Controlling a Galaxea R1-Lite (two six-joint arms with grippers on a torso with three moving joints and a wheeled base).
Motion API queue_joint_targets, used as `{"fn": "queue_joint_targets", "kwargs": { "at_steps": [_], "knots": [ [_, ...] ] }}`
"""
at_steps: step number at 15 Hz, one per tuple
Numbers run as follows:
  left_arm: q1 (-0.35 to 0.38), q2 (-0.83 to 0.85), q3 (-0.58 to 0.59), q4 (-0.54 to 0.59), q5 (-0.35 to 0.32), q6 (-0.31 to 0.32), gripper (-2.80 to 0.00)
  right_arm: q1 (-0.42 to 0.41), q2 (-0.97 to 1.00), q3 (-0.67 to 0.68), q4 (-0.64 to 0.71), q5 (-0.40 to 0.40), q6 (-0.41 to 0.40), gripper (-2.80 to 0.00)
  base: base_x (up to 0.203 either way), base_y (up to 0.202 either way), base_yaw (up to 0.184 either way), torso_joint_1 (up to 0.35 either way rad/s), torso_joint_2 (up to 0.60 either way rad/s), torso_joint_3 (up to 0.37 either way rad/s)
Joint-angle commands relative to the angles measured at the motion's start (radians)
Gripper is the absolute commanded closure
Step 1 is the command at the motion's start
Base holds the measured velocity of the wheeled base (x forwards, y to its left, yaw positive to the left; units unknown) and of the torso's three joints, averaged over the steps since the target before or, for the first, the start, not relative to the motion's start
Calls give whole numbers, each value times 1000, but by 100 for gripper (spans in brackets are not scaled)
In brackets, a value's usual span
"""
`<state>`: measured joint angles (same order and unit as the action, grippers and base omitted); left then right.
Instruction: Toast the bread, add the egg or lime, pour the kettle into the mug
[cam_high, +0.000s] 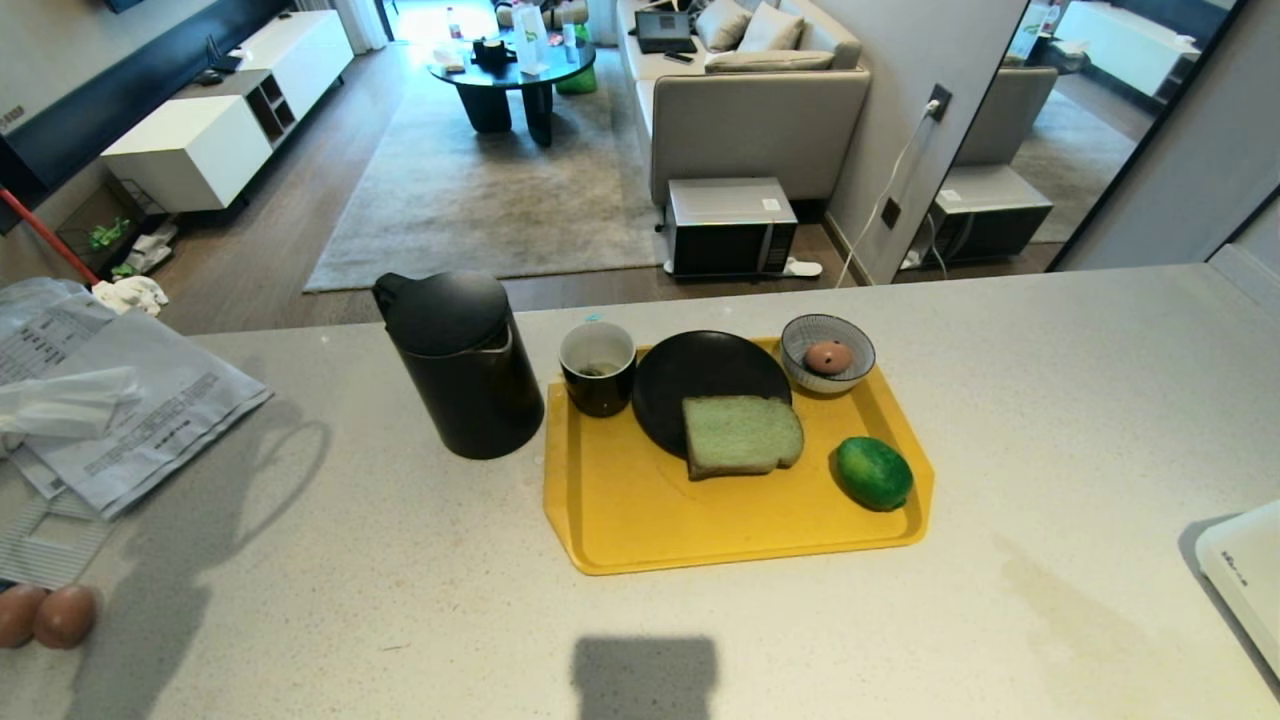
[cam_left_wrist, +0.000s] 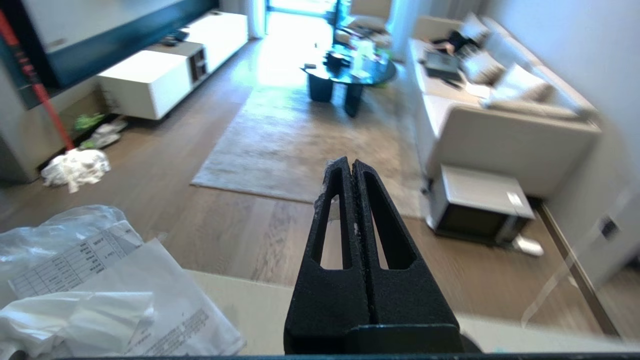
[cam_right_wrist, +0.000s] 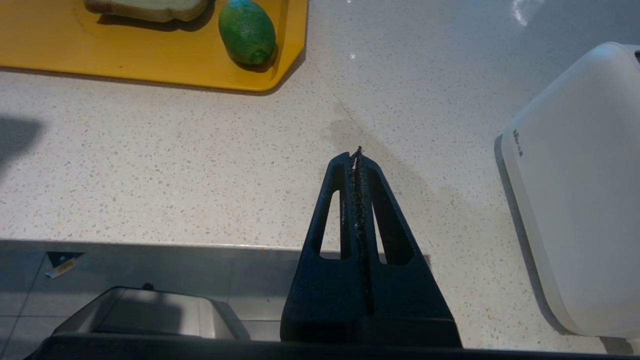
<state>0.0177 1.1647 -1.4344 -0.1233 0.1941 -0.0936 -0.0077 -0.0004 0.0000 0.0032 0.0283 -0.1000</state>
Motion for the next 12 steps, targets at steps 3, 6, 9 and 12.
{"fn": "queue_joint_targets", "kwargs": {
  "at_steps": [3,6,9,12],
  "knots": [
    [7,-333,233,100,-124,32,0,0,0,1,0,1,-1,0,0,0,0,0,0,0],
    [6,-489,426,126,-158,65,0,0,0,0,0,1,-1,0,0,0,0,0,0,0],
    [3,-633,620,130,-164,86,0,0,0,0,0,1,-1,0,0,0,0,0,0,0],
    [2,-785,795,130,-165,98,0,0,0,0,0,1,-1,0,0,0,0,0,0,0]
  ]
}}
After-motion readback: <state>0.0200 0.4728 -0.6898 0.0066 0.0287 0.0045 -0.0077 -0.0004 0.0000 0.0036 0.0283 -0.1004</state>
